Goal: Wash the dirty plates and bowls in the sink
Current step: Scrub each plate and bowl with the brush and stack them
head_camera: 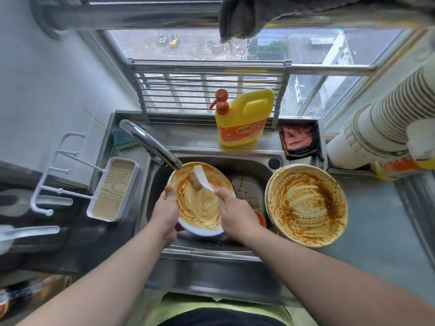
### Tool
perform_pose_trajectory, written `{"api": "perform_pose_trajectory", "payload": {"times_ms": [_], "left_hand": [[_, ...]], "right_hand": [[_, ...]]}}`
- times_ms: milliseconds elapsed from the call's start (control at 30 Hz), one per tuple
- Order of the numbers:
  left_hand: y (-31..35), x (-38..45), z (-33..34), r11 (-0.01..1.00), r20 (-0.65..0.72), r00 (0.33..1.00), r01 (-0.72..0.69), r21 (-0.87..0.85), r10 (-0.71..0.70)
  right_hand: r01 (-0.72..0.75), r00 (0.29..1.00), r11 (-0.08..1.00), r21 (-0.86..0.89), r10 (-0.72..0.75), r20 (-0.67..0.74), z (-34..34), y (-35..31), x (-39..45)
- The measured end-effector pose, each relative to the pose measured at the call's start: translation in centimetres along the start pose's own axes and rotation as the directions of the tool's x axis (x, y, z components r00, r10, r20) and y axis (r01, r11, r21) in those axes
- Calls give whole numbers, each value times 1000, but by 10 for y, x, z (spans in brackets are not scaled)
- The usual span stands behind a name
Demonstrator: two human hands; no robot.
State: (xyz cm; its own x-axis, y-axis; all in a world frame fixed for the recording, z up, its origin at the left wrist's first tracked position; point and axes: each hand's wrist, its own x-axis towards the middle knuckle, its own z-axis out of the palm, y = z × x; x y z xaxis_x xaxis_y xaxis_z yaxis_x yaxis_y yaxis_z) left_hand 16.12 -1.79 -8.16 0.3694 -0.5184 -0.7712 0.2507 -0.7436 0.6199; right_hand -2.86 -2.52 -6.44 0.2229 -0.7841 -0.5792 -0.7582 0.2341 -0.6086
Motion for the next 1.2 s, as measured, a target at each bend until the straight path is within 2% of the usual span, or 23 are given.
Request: {"api": "perform_pose_trajectory", "payload": {"times_ms": [100, 167, 300, 433, 567, 633, 733, 867, 933, 1067, 1200], "left_hand": [[1, 8, 4, 975, 23, 995, 95, -203, -92], [2, 20, -1, 921, 89, 987, 159, -355, -136], [9, 10, -6, 910, -50, 993, 77, -407, -107], [4, 7, -11, 936, -66, 997, 5, -351, -30], [3, 8, -18, 959, -86, 996, -40, -282, 16], [4, 15, -19, 963, -108, 993, -72, -261, 45], [9, 19, -17, 949, -136, 986, -132, -286, 97], [12, 21, -21, 948, -117, 983, -167, -272, 140], [13, 20, -27, 967, -110, 979, -189, -169, 172], [17, 24, -45, 975, -78, 972, -222, 28, 224], [20, 29, -52, 970, -46, 970, -234, 72, 237]], "right_hand": [[88, 991, 989, 116, -98, 87, 22, -33, -27], [123, 985, 986, 115, -136, 107, 32, -31, -51], [126, 982, 992, -13, -123, 146, 32, 5, -74], [38, 992, 962, -269, -5, 123, 14, 50, -66], [-50, 998, 920, -388, 61, 15, 0, 65, -37], [-43, 998, 939, -341, 53, 20, 7, 51, -34], [25, 995, 974, -225, -3, 98, 27, 28, -53], [75, 989, 964, -254, -38, 146, 36, 26, -72], [34, 994, 944, -329, 1, 105, 25, 35, -60], [-45, 997, 904, -426, 14, -76, -5, 34, -18], [6, 993, 883, -469, -61, -102, -14, 15, -1]]}}
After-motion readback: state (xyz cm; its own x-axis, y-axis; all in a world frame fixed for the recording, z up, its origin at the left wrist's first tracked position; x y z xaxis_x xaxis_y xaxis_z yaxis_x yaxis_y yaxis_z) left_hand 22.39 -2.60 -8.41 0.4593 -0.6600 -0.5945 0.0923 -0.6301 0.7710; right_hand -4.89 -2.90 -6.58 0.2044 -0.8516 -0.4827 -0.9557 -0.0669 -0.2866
